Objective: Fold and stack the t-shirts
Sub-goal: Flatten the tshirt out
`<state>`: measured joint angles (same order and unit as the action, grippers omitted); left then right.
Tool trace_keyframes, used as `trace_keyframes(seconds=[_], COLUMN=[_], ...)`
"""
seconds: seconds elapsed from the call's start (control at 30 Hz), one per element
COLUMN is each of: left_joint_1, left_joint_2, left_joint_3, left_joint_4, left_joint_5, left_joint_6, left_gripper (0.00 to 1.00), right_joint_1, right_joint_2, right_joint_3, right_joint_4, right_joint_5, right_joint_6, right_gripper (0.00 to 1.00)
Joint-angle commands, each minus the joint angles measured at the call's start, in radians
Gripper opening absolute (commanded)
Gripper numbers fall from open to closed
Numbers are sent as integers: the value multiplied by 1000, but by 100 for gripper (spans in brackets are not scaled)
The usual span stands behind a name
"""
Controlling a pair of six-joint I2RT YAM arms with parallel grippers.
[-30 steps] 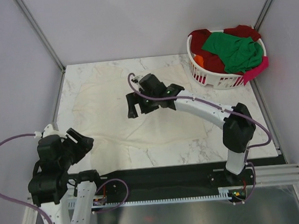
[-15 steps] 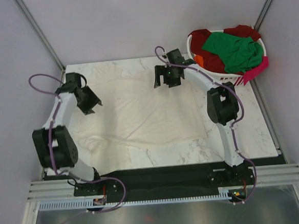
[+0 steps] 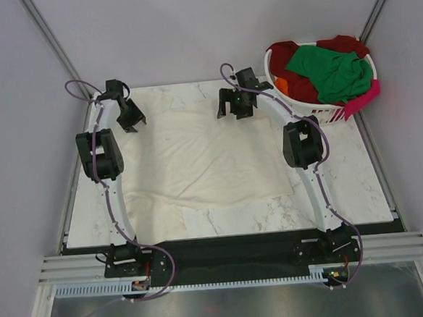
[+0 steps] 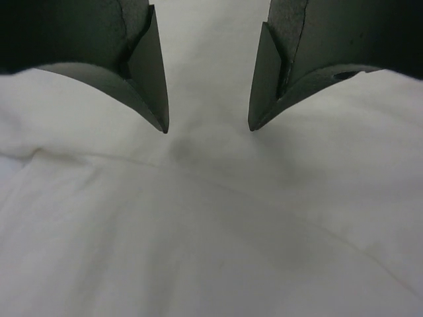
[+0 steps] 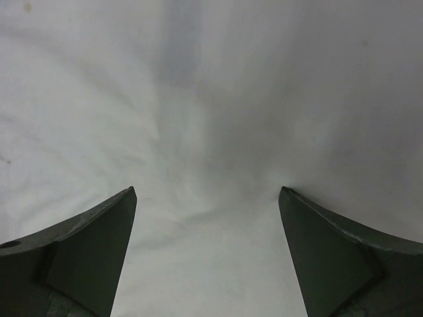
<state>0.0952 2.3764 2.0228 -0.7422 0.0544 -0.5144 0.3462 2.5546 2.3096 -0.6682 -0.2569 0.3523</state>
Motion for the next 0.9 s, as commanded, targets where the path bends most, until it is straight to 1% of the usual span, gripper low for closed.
trace_keyframes(seconds=[0.0, 0.13, 0.27, 0.37, 0.4, 0.47, 0.5, 0.6, 0.63, 0.73, 0.8, 0.87], left_joint_1=[6, 12, 29, 38, 40, 40, 41, 38, 38, 38, 37, 37], left_joint_2=[147, 254, 334, 360, 366, 386, 391, 408, 412, 423, 391, 336], left_joint_3=[241, 446, 559, 560, 560, 585, 591, 605, 603, 623, 619, 565], left_joint_4=[-92, -109, -74, 29, 90, 136, 195, 298, 384, 479, 492, 494], left_joint_5=[22, 47, 102, 169, 186, 217, 223, 249, 269, 291, 309, 328], left_joint_6=[34, 28, 14, -4, -15, -27, -45, -90, -102, -145, -159, -157], left_gripper=[59, 63, 66, 70, 71, 73, 74, 77, 77, 79, 80, 80], right_joint_1=[-36, -58, -72, -82, -87, -102, -110, -124, -124, -127, -127, -125], right_joint_2=[82, 110, 127, 156, 182, 202, 208, 201, 199, 176, 126, 60], right_joint_3=[80, 109, 126, 149, 160, 174, 169, 131, 129, 129, 88, 26], right_joint_4=[-2, 68, 155, 235, 252, 297, 317, 406, 424, 459, 496, 550], right_joint_5=[-16, -35, -53, -47, -48, -47, -45, -38, -35, -31, -73, -106], right_joint_6=[42, 74, 111, 158, 175, 233, 255, 298, 300, 278, 261, 234], right_gripper=[98, 98, 98, 98, 98, 98, 98, 98, 98, 98, 98, 98])
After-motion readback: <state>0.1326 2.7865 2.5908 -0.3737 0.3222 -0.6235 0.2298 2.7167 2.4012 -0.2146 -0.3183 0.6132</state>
